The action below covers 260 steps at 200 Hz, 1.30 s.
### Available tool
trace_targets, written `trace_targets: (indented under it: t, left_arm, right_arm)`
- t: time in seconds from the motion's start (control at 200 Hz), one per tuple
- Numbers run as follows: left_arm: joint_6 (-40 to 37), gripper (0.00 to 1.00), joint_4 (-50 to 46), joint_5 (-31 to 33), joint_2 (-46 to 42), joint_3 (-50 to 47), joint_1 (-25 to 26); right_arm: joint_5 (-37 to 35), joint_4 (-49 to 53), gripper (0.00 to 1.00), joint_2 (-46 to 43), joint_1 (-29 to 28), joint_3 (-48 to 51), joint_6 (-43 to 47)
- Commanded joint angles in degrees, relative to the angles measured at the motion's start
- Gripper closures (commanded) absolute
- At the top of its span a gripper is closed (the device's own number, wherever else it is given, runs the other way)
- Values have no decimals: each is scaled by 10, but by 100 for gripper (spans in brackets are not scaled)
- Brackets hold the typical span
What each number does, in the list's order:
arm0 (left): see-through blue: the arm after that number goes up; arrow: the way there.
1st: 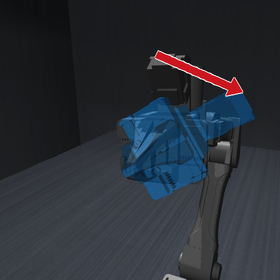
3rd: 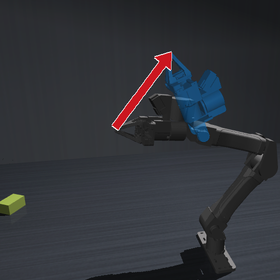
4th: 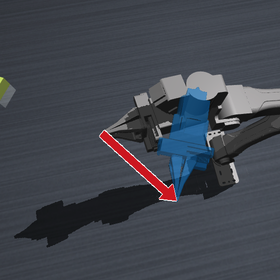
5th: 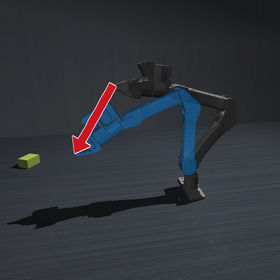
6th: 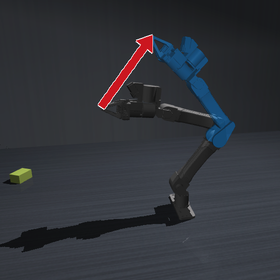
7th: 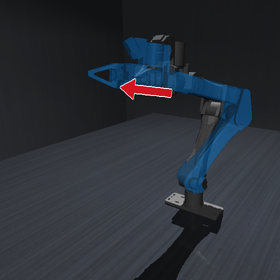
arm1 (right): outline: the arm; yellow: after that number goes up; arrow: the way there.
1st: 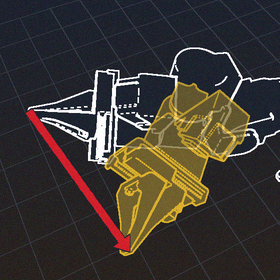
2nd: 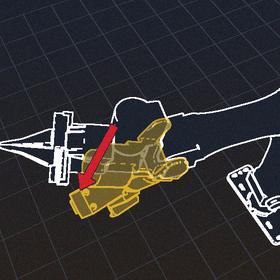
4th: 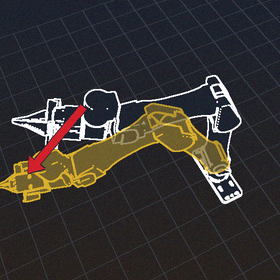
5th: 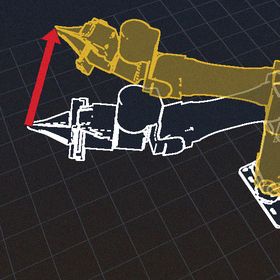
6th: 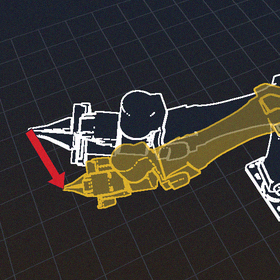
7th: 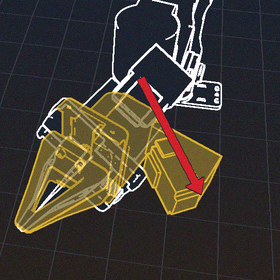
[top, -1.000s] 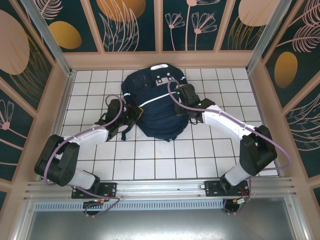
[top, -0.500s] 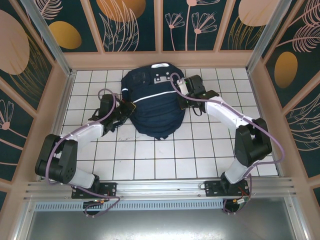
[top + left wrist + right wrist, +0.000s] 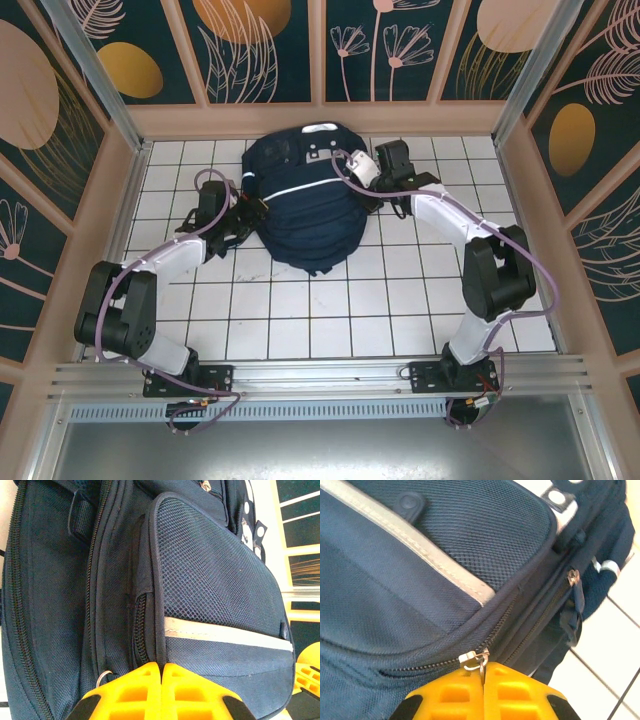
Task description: Pack the student bag
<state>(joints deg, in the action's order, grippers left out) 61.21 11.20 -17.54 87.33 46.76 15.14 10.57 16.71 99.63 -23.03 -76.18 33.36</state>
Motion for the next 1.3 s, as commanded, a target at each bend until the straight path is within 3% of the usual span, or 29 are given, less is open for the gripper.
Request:
trace_targets:
  t: [0.0,0.295,0.495,0.566,0.641,0.751,0.876,1.006,1.296]
  left_arm:
    - [-33,100,-68,89,12,3,-39]
    - [-62,100,-99,105,3,11,-69]
    - [-85,100,-125,125,-15,19,-99]
    - [-90,71,-150,140,-27,32,-100]
    - [-93,55,-169,143,-48,37,-100]
    - [-120,50,-218,131,-75,54,-90]
    - [-121,45,-241,113,-99,55,-44]
    - [-53,42,-167,38,-110,23,-5]
    - [10,38,-93,13,-46,40,35]
  right_arm:
    - [11,-56,100,3,39,-19,100]
    - [110,-61,100,-36,1,27,103]
    - [160,-39,100,-71,-61,56,113]
    - [154,-62,100,-75,-74,68,102]
    - [151,-72,100,-72,-79,69,92]
    - [142,-73,100,-66,-80,67,88]
    - [134,-74,100,-59,-80,63,85]
    - [139,-63,100,-51,-80,54,82]
    - [133,-80,100,-61,-80,71,71]
